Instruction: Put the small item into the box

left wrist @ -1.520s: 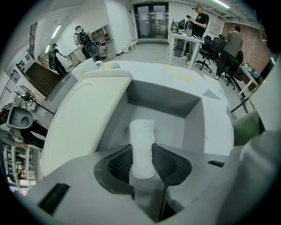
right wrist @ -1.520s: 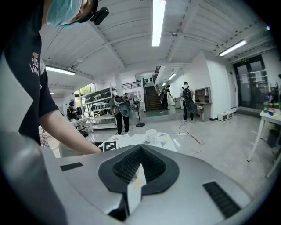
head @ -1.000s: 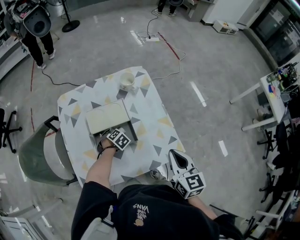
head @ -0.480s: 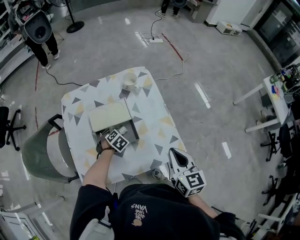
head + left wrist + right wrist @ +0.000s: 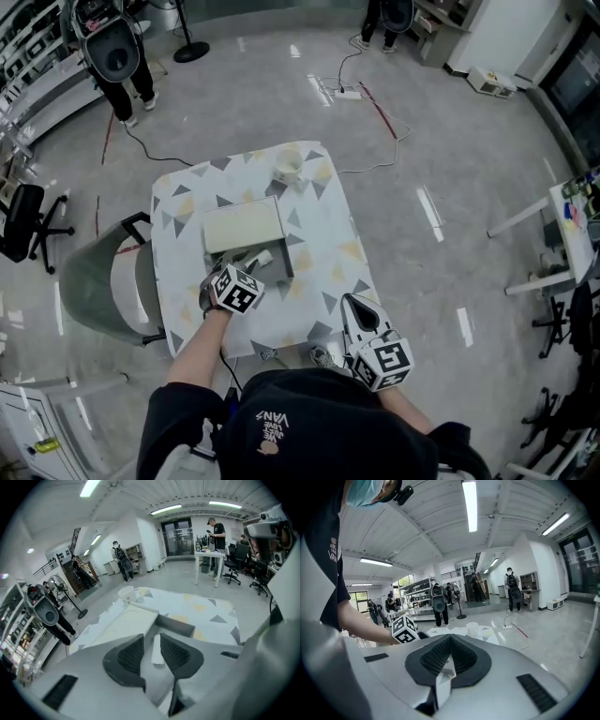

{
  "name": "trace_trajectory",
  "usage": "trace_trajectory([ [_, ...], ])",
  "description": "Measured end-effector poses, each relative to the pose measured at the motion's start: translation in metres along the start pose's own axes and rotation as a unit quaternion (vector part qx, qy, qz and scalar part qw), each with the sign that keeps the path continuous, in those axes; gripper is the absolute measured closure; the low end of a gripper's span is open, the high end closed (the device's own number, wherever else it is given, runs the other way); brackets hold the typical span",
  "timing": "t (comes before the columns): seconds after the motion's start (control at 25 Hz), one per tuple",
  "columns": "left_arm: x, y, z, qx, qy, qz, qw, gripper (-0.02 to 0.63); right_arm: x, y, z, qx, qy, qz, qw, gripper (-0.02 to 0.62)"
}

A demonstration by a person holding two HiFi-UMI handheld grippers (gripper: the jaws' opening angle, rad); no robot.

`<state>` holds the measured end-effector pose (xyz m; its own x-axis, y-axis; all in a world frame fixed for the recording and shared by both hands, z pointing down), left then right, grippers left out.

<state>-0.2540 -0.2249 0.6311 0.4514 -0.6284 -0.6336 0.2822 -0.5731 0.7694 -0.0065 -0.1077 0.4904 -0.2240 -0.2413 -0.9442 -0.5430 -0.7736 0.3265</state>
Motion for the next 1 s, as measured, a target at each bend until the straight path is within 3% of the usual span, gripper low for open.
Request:
trace_trajectory([
  [0.16,0.006,-0.036,-0.005,0.027,-0.018,-0.046,0.9984,0.548,0.004,0.001,0.002,0.025,-0.007,-0.009,1.0,0.596],
  [0.48,0.01,-0.104,-0.03,0.08,-0.041,-0.119,0.9888,0.594,0.008,0.001,0.005,0.075,-0.024,-0.021,0.997,0.596],
  [0.76,0.008,-0.16,-0.064,0.122,-0.095,-0.183,0.9707,0.6,0.009,-0.003,-0.001,0.116,-0.036,-0.034,0.992,0.597],
  [1.0,0.001,-0.191,-0.094,0.153,-0.139,-0.21,0.9556,0.6,0.008,-0.006,-0.003,0.155,-0.053,-0.04,0.986,0.597],
])
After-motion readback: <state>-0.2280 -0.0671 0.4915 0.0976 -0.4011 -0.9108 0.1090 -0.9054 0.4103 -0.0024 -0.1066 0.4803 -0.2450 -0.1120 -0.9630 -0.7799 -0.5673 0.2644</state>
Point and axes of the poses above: the fingertips, and each gripper's own axes: y forward along the fingers, z to its left, x out of its top, the point moved 6 cm from there along -y, backward along the fingers, and after that the axes turned 13 degrees about -y, right-handed, at the moved point
